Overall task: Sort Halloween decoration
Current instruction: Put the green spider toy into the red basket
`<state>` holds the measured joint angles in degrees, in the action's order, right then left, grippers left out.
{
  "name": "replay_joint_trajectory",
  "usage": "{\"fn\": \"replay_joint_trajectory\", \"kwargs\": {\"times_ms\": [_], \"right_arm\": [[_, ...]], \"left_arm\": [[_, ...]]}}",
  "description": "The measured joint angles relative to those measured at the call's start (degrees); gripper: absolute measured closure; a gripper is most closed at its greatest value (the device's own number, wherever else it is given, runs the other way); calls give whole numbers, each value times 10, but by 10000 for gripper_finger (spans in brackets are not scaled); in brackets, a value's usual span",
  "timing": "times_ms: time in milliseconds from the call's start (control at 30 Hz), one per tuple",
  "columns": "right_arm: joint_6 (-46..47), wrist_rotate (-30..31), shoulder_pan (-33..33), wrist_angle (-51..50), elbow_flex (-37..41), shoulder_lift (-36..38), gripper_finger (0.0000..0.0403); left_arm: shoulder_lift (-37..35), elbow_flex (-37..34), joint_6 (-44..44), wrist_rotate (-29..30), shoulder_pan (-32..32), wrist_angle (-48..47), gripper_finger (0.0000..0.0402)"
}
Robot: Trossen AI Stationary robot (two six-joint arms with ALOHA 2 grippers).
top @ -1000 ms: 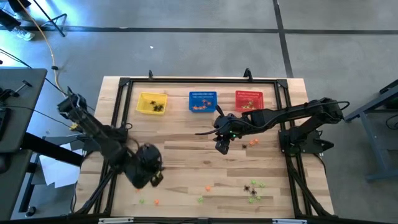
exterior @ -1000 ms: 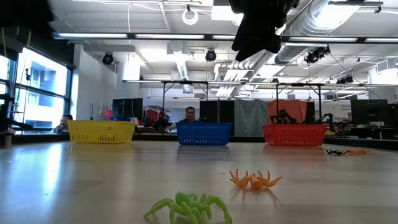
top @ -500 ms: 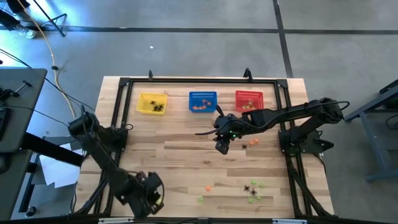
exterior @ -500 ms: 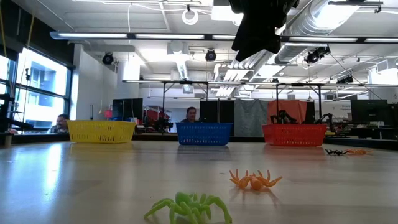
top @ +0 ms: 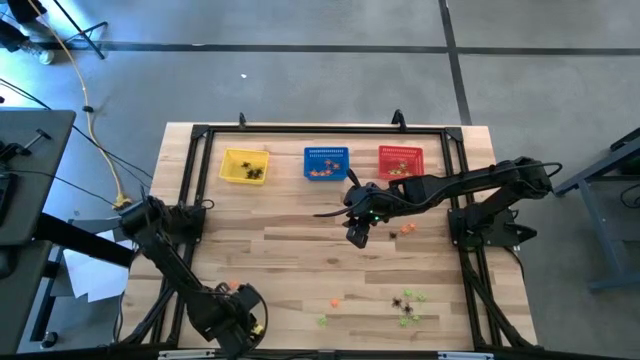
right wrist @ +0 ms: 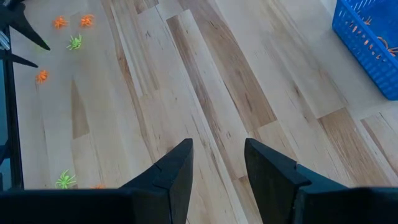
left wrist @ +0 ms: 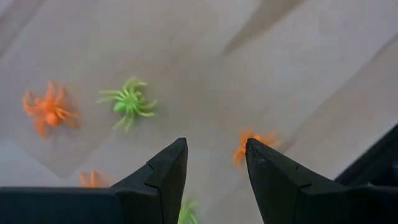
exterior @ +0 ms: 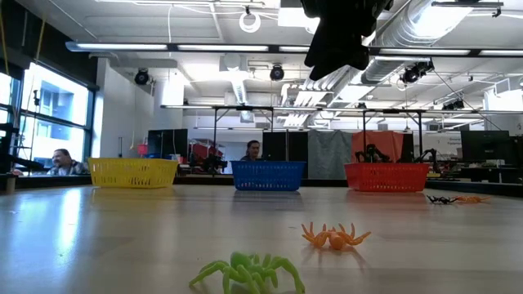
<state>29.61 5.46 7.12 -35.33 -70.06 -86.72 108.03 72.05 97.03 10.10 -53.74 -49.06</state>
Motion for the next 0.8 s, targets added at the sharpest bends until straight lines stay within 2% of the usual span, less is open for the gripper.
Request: {"fn": "replay_joint_trajectory", "kwargs": {"times_ms": [367,800], "right_arm": [[0,0,0,0,0,0,260],[0,0,0,0,0,0,260]], "left_arm": [[0,-1,-6,26,11,-61,249],[0,-63,-12,22,29,-24,249]]}}
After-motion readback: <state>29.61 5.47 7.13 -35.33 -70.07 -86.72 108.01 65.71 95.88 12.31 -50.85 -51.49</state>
